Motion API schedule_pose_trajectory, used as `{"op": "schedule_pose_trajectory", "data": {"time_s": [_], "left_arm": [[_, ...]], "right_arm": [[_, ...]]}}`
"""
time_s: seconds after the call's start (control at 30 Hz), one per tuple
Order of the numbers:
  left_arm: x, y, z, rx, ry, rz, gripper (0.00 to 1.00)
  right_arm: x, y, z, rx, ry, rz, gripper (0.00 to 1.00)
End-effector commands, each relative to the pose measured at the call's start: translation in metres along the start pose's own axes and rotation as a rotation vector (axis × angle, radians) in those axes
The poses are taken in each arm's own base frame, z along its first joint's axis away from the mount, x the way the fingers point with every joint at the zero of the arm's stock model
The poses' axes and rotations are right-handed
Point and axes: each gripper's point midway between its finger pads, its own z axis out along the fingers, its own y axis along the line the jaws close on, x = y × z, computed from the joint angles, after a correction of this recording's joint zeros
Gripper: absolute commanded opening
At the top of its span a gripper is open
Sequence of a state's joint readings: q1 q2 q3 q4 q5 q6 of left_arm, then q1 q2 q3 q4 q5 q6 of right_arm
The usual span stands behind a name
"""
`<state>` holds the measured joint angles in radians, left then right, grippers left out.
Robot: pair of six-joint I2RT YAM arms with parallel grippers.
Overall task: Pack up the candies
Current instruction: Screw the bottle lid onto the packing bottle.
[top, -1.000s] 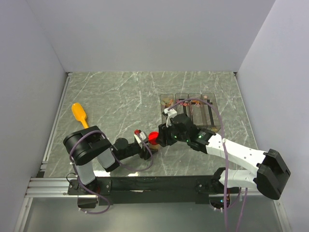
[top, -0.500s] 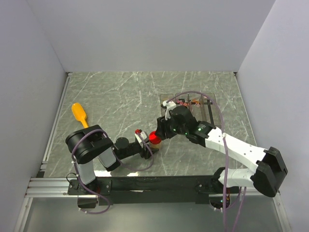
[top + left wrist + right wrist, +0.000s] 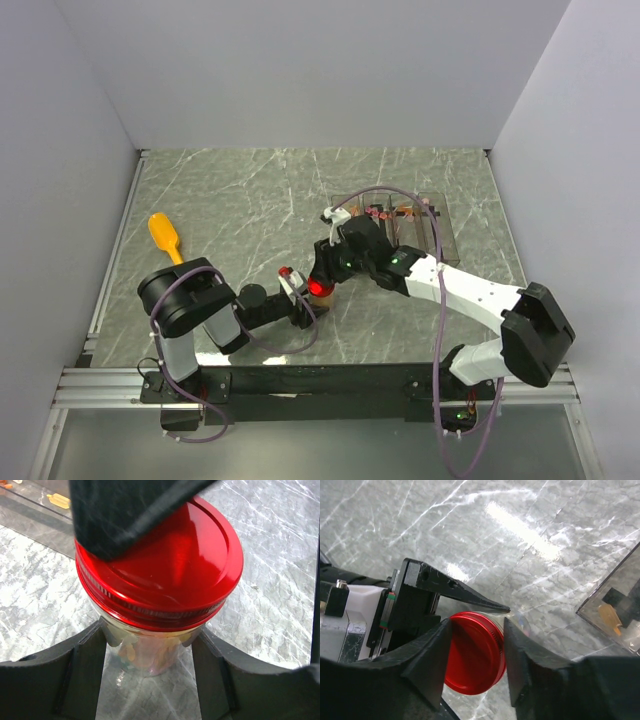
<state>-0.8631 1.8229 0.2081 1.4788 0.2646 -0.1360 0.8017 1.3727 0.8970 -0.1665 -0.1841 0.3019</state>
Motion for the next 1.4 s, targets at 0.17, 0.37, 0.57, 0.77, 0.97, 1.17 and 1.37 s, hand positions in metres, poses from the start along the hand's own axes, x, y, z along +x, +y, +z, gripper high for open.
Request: {"op": "schedule_pose_trajectory", "data": {"time_s": [0.17,0.37,0.57,0.77,0.97,1.17,1.37], "left_arm": [[-0.075,-0.010,-0.003,0.036,-0.319,0.077,0.44],[-0.078,-0.008,-0.008,0.019,-0.326,0.078,0.79],[-0.082,-0.009,-0.013,0.014,-0.336,0.092,1.00],[-0.089,-0.011,-0.018,0.018,-0.356,0.103,0.99],[-0.104,-0.011,-0.034,-0.011,-0.401,0.118,0.99],[-0.105,-0.014,-0.034,0.004,-0.403,0.113,0.99],[-0.105,-0.010,-0.035,-0.018,-0.404,0.116,1.00]], "right_arm": [[0.025,-0.039,-0.002,0.139,0.099,0.024,0.48],[-0.003,-0.022,-0.024,0.092,0.040,-0.013,0.61],[-0.025,-0.014,-0.045,0.081,-0.010,-0.095,0.71],[-0.019,0.000,-0.048,0.049,0.010,-0.203,0.80],[-0.014,0.009,-0.044,0.063,0.032,-0.288,0.91],[-0.009,0.009,-0.033,0.102,0.077,-0.329,0.99],[-0.006,0.015,-0.027,0.101,0.105,-0.349,0.98]]}}
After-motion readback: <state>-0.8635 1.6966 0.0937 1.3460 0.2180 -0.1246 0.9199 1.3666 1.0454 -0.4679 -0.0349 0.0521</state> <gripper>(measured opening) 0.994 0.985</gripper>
